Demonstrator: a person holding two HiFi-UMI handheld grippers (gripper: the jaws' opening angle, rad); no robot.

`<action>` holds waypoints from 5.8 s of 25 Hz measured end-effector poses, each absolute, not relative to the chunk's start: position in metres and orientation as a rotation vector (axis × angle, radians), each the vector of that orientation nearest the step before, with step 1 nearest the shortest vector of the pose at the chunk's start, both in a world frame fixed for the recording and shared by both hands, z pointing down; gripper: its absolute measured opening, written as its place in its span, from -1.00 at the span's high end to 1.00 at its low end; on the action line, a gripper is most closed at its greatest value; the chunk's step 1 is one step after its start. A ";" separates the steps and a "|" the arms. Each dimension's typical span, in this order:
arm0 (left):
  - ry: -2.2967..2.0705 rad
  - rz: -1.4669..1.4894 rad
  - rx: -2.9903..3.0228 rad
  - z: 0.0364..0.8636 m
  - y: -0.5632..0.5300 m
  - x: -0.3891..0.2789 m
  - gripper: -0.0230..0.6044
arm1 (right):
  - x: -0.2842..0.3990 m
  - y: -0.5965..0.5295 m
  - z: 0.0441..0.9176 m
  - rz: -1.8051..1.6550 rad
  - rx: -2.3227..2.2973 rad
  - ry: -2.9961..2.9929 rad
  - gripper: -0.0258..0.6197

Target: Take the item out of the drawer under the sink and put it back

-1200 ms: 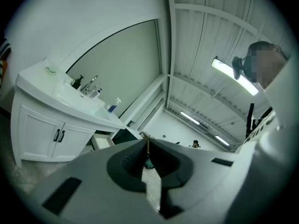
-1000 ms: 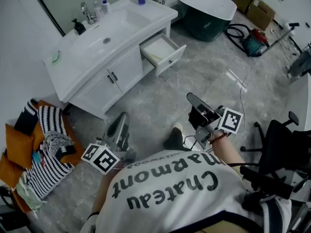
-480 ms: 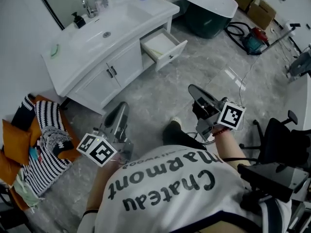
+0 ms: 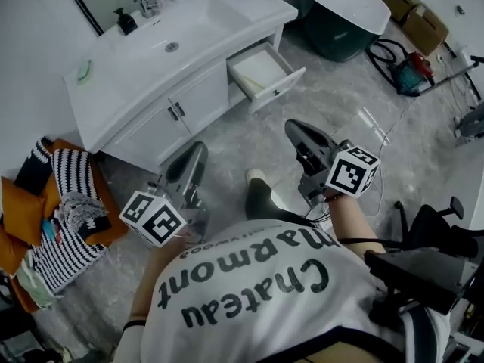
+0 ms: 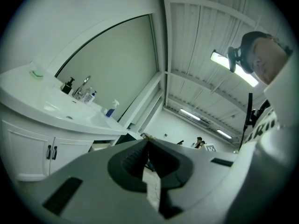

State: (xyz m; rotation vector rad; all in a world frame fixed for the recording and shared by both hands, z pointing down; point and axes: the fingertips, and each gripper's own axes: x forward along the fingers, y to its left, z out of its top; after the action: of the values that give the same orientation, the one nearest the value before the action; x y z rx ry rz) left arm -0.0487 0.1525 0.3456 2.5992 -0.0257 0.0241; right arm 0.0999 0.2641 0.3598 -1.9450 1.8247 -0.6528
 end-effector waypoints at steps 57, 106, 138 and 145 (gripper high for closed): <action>-0.283 0.239 2.555 0.436 -0.033 0.203 0.90 | 0.356 0.016 0.485 -1.079 -1.801 2.159 0.88; -0.209 0.443 2.563 0.538 -0.084 0.211 0.90 | 0.390 -0.032 0.788 -1.790 -2.091 2.997 0.53; -0.212 0.444 2.547 0.545 -0.083 0.208 0.90 | 0.402 -0.037 0.798 -1.777 -2.218 3.009 0.76; -0.176 0.438 2.509 0.529 -0.078 0.213 0.90 | 0.395 -0.033 0.757 -1.625 -2.234 3.077 0.76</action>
State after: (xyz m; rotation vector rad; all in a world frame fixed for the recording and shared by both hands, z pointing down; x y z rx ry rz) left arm 0.2130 -0.0781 0.5291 2.5089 -0.1756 0.4381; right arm 0.3949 -0.0330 0.7574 -2.2341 3.0765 -1.6248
